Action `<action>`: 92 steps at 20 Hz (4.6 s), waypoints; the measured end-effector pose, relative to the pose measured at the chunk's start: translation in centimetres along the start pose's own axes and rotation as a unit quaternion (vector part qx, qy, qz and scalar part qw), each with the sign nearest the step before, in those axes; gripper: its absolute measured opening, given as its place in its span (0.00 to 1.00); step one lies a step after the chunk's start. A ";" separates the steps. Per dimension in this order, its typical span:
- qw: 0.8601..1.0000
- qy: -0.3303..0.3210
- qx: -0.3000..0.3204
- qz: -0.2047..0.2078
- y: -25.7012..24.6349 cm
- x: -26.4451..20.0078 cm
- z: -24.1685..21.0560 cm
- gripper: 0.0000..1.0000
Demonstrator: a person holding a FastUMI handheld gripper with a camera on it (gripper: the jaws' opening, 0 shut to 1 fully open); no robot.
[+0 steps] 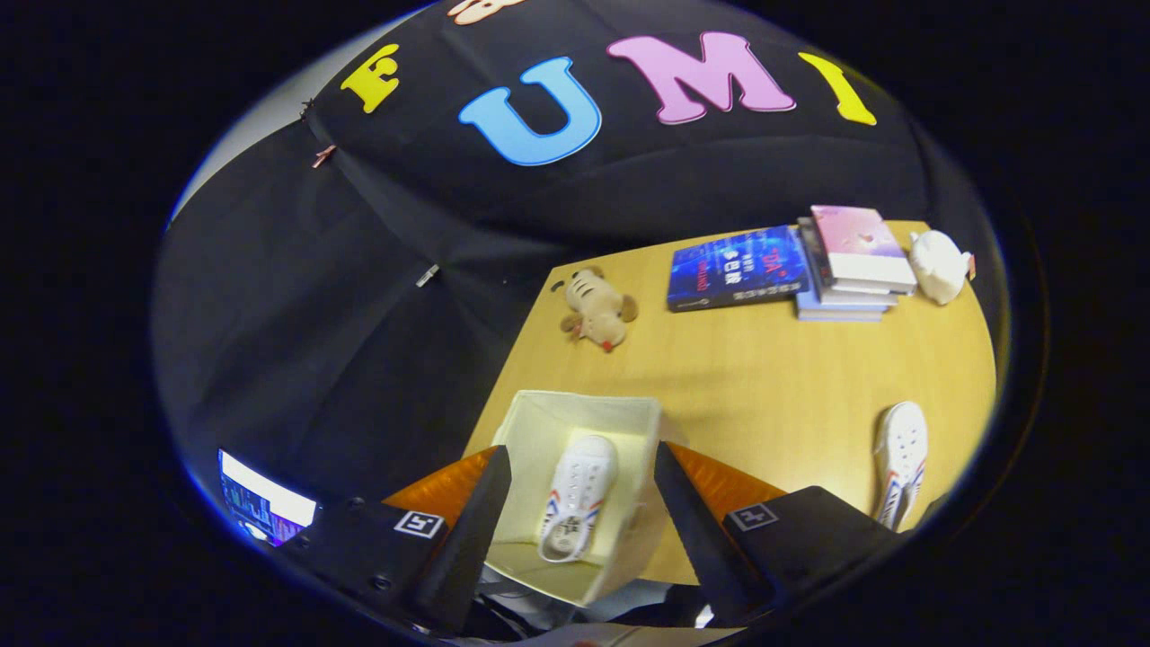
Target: Open the storage box then place both shoes into the box .Put the left shoe in first, then the right shoe, with the right side of both shoes facing outward in a uniform manner.
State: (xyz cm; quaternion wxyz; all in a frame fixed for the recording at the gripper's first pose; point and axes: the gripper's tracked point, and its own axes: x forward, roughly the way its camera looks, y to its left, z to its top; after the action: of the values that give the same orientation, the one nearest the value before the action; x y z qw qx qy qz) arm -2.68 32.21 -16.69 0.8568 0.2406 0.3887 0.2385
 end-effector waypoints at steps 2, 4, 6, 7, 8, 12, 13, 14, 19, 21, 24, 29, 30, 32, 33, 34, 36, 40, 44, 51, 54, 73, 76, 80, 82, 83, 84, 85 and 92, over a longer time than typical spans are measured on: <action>0.999 -0.017 -0.020 -0.039 -5.7 -2.2 0.8 0.98; 0.996 -0.021 -0.037 -0.079 -11.3 -4.5 1.1 0.98; 0.993 -0.013 -0.048 -0.110 -16.1 -6.3 0.6 0.98; 0.991 -0.008 -0.050 -0.125 -18.3 -7.0 0.3 0.98; 0.989 -0.001 -0.051 -0.135 -19.6 -7.7 0.0 0.98; 0.984 0.034 -0.049 -0.170 -26.8 -9.8 -2.5 0.98; 0.983 0.043 -0.042 -0.174 -28.2 -9.9 -3.2 0.98; 0.983 0.055 -0.032 -0.175 -29.5 -9.8 -4.2 0.98; 0.979 0.111 0.001 -0.173 -34.2 -8.0 -8.3 0.97; 0.977 0.138 0.008 -0.162 -34.9 -6.7 -9.9 0.92; 0.972 0.170 0.002 -0.159 -36.1 -4.7 -12.0 0.86; 0.965 0.212 -0.006 -0.155 -37.1 -1.9 -14.6 0.86; 0.964 0.217 -0.005 -0.151 -36.9 -1.5 -14.9 0.85; 0.964 0.220 -0.008 -0.151 -36.9 -0.9 -15.3 0.69; 0.962 0.220 -0.016 -0.159 -37.2 -1.0 -15.2 0.62; 0.958 0.220 -0.033 -0.183 -38.5 -1.5 -15.3 0.40; 0.961 0.210 -0.024 -0.179 -38.4 -1.0 -15.2 0.16; 0.967 0.190 0.027 -0.165 -37.6 -1.8 -14.5 0.06; 0.970 0.165 0.056 -0.168 -36.2 -3.7 -13.0 0.06; 0.985 0.087 0.063 -0.136 -29.3 -6.3 -7.1 0.06; 0.985 0.059 0.023 -0.162 -29.3 -6.1 -4.2 0.05; 0.961 0.184 0.120 -0.169 -35.4 -1.1 -17.4 0.07; 0.968 0.162 0.123 -0.146 -32.8 -2.3 -15.7 0.07; 0.977 0.131 0.128 -0.109 -27.3 -3.8 -11.2 0.07; 0.982 0.113 0.129 -0.081 -23.1 -4.0 -8.5 0.07; 0.984 0.104 0.130 -0.063 -20.6 -3.8 -7.1 0.07; 0.986 0.099 0.130 -0.045 -18.3 -3.7 -6.1 0.07; 0.987 0.092 0.129 -0.029 -15.9 -3.5 -4.9 0.07; 0.988 0.103 0.112 0.039 -2.3 -0.2 -3.0 0.07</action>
State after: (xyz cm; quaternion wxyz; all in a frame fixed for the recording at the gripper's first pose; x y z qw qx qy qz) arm -4.63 30.97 -19.68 0.7701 0.3243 0.4889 0.2505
